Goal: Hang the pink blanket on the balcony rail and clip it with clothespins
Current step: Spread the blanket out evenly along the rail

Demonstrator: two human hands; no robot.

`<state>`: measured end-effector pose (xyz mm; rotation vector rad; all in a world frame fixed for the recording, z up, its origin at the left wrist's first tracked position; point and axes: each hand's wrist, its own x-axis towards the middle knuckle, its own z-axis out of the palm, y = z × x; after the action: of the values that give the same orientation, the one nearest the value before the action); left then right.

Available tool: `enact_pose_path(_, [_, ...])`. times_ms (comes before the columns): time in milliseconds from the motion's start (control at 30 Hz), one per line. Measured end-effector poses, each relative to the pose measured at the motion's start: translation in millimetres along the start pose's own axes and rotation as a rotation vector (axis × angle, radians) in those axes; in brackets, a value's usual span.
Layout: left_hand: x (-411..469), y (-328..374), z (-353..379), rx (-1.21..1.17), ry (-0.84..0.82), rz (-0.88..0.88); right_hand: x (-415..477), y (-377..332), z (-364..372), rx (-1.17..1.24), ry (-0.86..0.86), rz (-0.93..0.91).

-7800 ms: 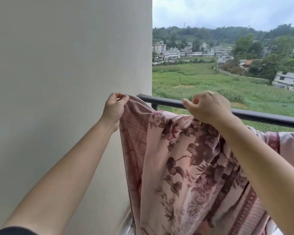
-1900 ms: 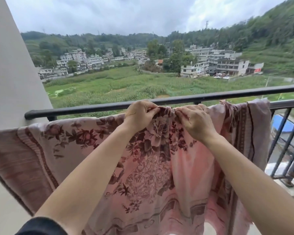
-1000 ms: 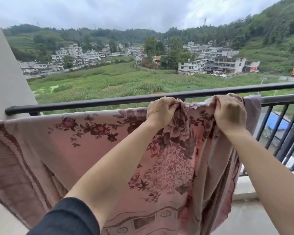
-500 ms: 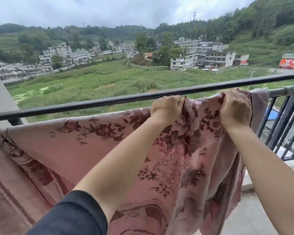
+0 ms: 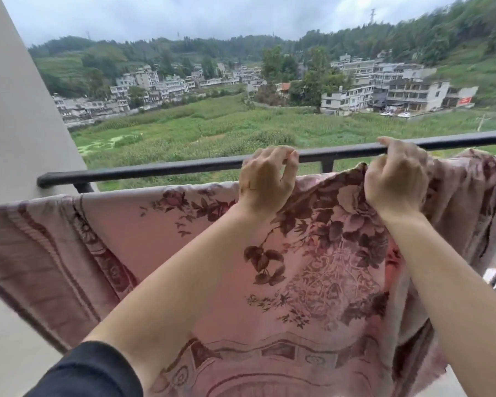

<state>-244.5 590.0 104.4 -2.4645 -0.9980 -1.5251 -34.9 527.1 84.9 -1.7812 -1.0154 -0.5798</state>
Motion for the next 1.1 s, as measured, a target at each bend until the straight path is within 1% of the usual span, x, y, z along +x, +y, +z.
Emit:
enact_pose_path(67, [-10, -38, -29, 0.100, 0.065, -0.026, -15, -40, 14, 0.053, -0.052, -0.064])
enact_pose_path(167, [-31, -100, -77, 0.297, 0.150, -0.092, -45, -107, 36, 0.121, -0.164, -0.225])
enact_pose_path(267, [-62, -154, -133, 0.432, 0.194, -0.246, -82, -173, 52, 0.160, -0.306, -0.353])
enact_pose_path(400, [-102, -219, -200, 0.491, 0.152, -0.458, -125, -247, 69, 0.196, -0.423, -0.484])
enact_pose_path(500, [-118, -265, -241, 0.492, 0.222, -0.618, -148, -292, 81, 0.200, -0.450, -0.556])
enact_pose_path(567, [-124, -292, -267, 0.494, 0.249, -0.707, -161, -317, 90, 0.171, -0.455, -0.598])
enact_pose_path(633, [-129, -318, -289, 0.559, 0.205, -0.715, -175, -340, 98, 0.139, -0.452, -0.620])
enact_pose_path(733, [-134, -355, -309, 0.650, 0.038, -0.619, -193, -365, 115, 0.080, -0.423, -0.652])
enact_pose_path(767, [-134, -364, -312, 0.653, 0.001, -0.576, -196, -368, 120, 0.071, -0.404, -0.665])
enact_pose_path(800, [-135, -370, -314, 0.642, -0.001, -0.527, -196, -367, 122, 0.078, -0.379, -0.676])
enact_pose_path(867, [-134, -378, -324, 0.610, 0.081, -0.474, -191, -355, 121, 0.102, -0.303, -0.677])
enact_pose_path(900, [-134, -384, -332, 0.606, 0.136, -0.488, -186, -345, 118, 0.091, -0.259, -0.648])
enact_pose_path(1000, [-136, -409, -361, 0.621, 0.254, -0.652, -169, -317, 106, 0.020, -0.154, -0.496])
enact_pose_path(1033, [-136, -416, -368, 0.638, 0.264, -0.694, -167, -312, 104, 0.019, -0.138, -0.460])
enact_pose_path(1100, [-134, -422, -373, 0.683, 0.252, -0.711, -169, -313, 104, 0.053, -0.128, -0.390])
